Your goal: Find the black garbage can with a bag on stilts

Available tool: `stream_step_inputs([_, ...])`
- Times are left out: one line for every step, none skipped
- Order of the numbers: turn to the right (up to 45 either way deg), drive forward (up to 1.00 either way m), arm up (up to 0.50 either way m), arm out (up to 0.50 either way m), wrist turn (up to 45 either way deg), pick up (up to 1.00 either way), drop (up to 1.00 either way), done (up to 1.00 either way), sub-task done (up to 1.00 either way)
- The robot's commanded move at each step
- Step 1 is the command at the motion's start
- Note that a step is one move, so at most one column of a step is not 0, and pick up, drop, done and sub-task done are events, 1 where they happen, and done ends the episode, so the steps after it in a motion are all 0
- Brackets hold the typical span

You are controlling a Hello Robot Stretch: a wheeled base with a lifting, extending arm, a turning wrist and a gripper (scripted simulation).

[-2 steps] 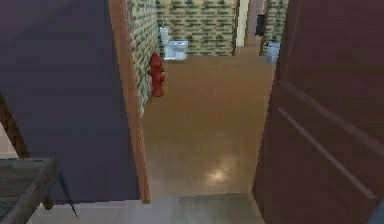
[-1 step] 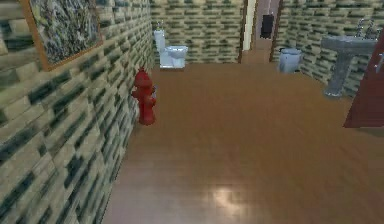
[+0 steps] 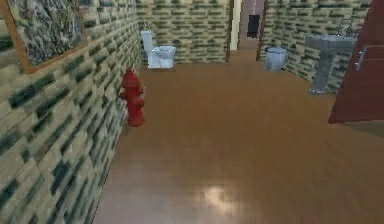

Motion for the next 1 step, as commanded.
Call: stream_step_inputs([0.0, 0.50, 0.00, 0.00, 0.0, 0.00, 0.00, 0.00, 0.00])
